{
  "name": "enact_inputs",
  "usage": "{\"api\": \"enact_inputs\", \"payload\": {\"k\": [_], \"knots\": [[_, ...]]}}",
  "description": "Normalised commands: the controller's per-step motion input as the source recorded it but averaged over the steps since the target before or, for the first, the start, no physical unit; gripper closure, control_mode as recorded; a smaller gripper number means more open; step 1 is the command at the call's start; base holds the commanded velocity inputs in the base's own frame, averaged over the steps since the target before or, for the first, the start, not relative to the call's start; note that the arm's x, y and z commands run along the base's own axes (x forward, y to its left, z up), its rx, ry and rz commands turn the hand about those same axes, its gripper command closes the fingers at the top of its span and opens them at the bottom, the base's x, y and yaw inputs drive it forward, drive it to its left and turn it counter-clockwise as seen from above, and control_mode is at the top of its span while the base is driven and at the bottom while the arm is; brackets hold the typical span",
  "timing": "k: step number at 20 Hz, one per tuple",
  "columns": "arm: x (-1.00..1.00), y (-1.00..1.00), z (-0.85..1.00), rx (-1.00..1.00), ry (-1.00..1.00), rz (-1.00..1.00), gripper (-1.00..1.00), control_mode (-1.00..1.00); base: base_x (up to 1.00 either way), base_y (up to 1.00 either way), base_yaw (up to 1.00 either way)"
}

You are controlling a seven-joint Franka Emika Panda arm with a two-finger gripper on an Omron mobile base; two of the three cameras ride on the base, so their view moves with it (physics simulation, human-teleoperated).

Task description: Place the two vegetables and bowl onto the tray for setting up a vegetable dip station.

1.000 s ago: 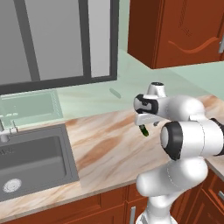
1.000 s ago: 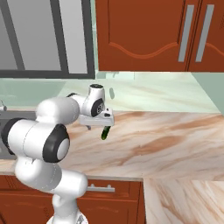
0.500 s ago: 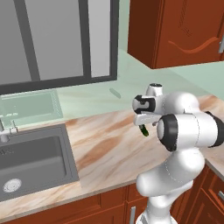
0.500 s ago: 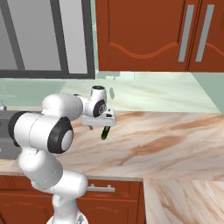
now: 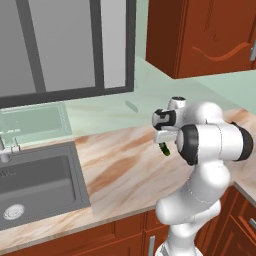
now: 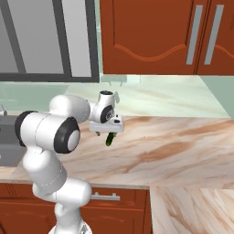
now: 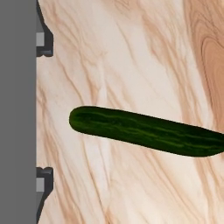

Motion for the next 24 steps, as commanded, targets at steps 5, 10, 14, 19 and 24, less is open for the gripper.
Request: {"api": "enact_inputs", "payload": {"k": [5, 10, 14, 19, 24], "knots": [[0.14, 0.0, -0.2, 0.0, 0.0, 0.0, -1.0, -1.0, 0.0, 0.0, 0.0], [0.13, 0.0, -0.17, 0.0, 0.0, 0.0, -1.0, -1.0, 0.0, 0.0, 0.0], [0.15, 0.0, -0.15, 0.0, 0.0, 0.0, -1.0, -1.0, 0.0, 0.0, 0.0], [0.12, -0.02, -0.1, 0.0, 0.0, 0.0, -1.0, -1.0, 0.0, 0.0, 0.0], [0.05, -0.01, -0.11, 0.0, 0.0, 0.0, -1.0, -1.0, 0.0, 0.0, 0.0]]}}
